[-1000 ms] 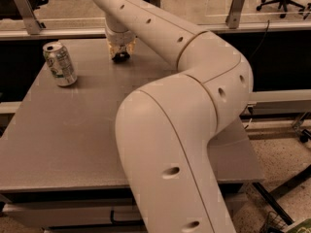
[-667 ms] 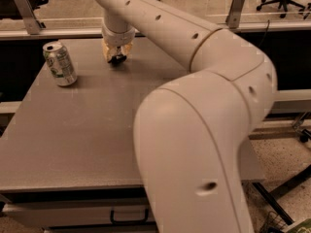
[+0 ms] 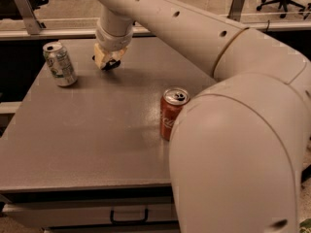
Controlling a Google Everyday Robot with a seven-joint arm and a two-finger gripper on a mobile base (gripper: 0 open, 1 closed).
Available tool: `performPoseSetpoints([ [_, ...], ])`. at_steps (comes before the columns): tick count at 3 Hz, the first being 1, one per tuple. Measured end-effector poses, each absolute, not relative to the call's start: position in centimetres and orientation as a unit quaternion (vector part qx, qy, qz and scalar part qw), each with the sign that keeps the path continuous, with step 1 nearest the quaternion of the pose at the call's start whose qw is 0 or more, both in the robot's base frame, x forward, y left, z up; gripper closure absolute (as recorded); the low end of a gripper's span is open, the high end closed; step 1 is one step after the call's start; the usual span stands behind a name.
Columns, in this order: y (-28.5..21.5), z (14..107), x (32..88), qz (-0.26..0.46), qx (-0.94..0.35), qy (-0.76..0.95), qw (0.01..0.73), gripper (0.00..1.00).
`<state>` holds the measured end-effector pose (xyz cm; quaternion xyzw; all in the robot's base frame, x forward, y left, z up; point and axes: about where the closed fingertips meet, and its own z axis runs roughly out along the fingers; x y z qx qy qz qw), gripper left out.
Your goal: Move rxbar chocolate near 7up can
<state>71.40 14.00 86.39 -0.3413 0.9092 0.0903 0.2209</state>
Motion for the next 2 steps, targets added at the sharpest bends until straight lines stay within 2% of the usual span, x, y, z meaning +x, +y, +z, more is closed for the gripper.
performPoseSetpoints([
  [1,15.3,86.1,69.7,0.106,-0.377,0.895,0.213,1.00],
  [2,16.5,85.7,68.7,0.117,-0.395,0.887,0.207,0.83],
])
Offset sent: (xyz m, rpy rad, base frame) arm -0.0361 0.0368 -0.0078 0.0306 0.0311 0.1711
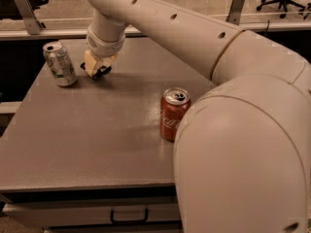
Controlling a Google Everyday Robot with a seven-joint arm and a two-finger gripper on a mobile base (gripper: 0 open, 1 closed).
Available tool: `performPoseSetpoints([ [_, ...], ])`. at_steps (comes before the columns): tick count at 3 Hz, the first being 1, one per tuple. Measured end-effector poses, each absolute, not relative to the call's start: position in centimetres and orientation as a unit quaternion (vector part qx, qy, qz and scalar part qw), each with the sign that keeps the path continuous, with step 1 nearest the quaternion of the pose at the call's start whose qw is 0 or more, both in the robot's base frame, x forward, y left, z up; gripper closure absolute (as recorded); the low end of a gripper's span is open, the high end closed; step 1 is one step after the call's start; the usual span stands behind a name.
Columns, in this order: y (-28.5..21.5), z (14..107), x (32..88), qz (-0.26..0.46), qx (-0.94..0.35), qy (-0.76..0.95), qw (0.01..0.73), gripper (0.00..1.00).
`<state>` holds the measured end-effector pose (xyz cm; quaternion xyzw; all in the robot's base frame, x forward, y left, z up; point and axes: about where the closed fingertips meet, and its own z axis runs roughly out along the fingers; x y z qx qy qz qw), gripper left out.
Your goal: Move rxbar chocolate near 7up can
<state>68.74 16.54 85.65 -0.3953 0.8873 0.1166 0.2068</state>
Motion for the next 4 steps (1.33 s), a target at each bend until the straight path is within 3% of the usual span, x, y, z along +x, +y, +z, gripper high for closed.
performPoseSetpoints([
  [2,18.2,85.4,67.6,0.133,-0.412,0.880,0.195,0.21],
  [3,18.5,85.7,66.6,0.133,-0.412,0.882,0.186,0.00],
  [4,18.5,85.7,66.6,0.133,-0.412,0.882,0.186,0.00],
])
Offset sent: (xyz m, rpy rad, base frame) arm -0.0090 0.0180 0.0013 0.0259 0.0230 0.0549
